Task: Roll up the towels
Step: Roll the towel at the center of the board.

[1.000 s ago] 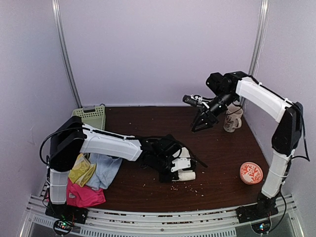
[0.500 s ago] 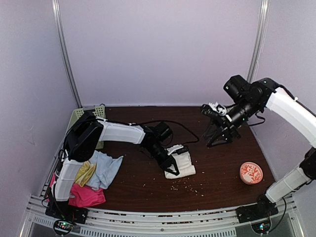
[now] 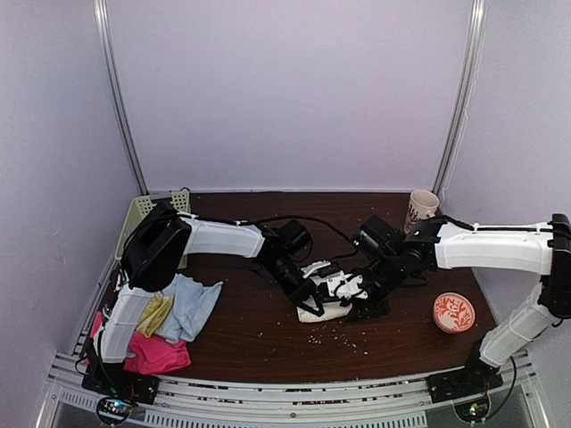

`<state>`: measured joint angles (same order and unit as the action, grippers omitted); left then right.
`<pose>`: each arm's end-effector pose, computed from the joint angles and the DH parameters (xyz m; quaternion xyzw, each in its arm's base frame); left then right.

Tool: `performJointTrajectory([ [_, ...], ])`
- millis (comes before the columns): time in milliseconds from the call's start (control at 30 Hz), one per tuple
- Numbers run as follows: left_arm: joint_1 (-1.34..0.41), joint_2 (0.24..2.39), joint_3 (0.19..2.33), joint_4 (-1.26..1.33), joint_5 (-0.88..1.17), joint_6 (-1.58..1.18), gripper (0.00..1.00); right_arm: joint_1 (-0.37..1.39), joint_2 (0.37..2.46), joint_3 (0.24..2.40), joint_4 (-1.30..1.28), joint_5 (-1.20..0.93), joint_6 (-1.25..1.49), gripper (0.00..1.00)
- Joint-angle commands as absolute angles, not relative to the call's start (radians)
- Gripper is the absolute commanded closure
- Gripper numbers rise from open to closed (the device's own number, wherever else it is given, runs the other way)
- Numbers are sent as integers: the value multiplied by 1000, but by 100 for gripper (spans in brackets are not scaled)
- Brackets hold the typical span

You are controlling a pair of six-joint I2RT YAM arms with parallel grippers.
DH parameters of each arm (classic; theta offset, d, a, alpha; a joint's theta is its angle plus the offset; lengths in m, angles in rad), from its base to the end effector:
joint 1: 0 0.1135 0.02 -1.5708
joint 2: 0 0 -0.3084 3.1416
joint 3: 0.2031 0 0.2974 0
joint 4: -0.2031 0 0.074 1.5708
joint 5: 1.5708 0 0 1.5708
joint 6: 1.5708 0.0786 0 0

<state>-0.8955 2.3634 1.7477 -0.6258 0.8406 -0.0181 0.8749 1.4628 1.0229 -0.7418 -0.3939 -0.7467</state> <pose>0.3000 -0.4682 0.0911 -0.4431 -0.7869 0.4273 0.0432 0.1893 0.2737 0.2147 -0.7235 0.6354 0.2037 0.1769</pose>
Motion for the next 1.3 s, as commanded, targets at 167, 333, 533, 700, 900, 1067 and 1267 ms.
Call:
performJointTrajectory([
  [167, -891, 2421, 1744, -673, 744, -26, 89, 895, 1634, 983, -450, -230, -802, 56],
  [333, -890, 2423, 1740, -673, 735, -17, 88, 895, 1735, 951, -383, -163, -811, 62],
  [533, -885, 2372, 1716, -634, 681, -17, 79, 897, 1763, 959, -451, -227, -843, 86],
  [700, -855, 2221, 1616, -540, 540, -35, 66, 891, 1775, 1008, -588, -364, -834, 93],
  [900, -849, 1877, 1290, -192, 274, -63, 56, 821, 1908, 1147, -813, -584, -817, 94],
  [1067, -863, 1660, 1064, 27, 157, -105, 55, 749, 2094, 1360, -1028, -699, -818, 94],
  [1267, -997, 1416, 834, 253, 17, 64, 47, 671, 2321, 1606, -1252, -768, -786, 94],
])
